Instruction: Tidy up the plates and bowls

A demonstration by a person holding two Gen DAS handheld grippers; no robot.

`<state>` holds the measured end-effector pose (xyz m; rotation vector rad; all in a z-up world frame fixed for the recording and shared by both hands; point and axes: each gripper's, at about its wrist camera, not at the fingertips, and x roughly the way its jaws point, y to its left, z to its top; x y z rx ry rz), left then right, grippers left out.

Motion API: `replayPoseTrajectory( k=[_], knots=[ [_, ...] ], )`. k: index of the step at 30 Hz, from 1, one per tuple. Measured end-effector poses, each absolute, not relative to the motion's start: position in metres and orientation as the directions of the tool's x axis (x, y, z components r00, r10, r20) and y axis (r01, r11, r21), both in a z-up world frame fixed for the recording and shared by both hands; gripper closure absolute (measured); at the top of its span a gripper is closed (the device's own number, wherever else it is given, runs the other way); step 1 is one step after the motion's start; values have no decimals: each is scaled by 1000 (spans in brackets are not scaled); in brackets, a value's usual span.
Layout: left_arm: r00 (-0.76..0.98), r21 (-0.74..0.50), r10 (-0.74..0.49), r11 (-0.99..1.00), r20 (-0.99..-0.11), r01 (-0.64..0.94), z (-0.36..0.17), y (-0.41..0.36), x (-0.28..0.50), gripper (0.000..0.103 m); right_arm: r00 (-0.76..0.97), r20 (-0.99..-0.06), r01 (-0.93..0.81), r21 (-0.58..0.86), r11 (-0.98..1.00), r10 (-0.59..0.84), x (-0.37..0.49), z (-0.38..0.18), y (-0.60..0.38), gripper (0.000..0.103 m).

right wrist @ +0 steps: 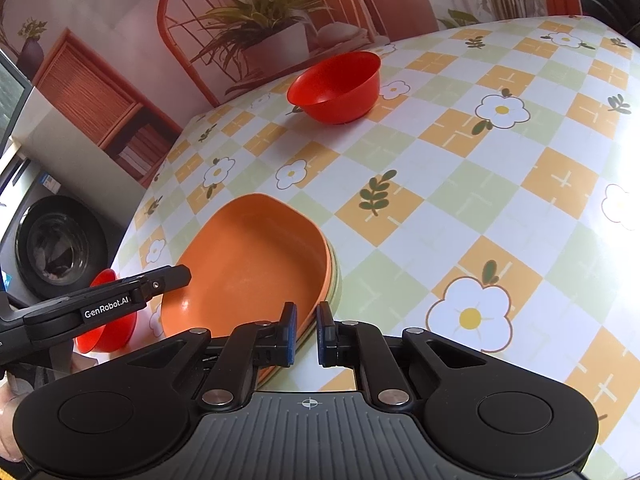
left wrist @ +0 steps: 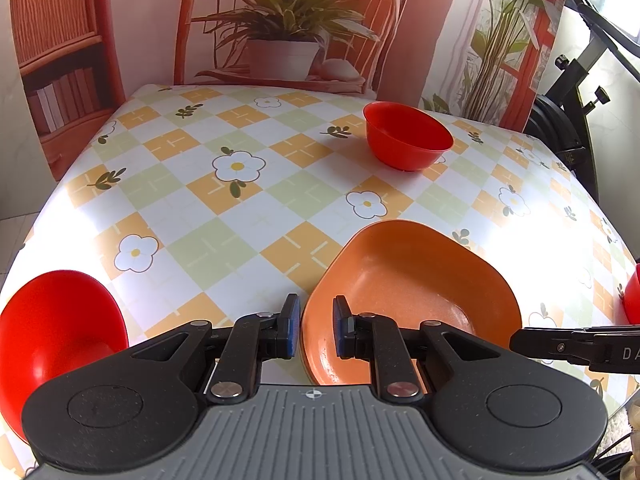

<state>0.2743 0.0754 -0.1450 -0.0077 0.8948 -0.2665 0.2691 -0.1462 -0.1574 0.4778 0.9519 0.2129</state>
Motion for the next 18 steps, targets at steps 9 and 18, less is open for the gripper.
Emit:
replayPoseTrajectory(
  k=[9,18],
  knots=[
    [607,-122,-228,970,-761,212,-134,79,272,84,624,-680,-14,483,875,385,266,-142,-145,89],
    [613,-146,-259,963,-747,229,-107,101,269,84,665,-666,-32,426,904,338,271,-126,-138,89]
  ],
)
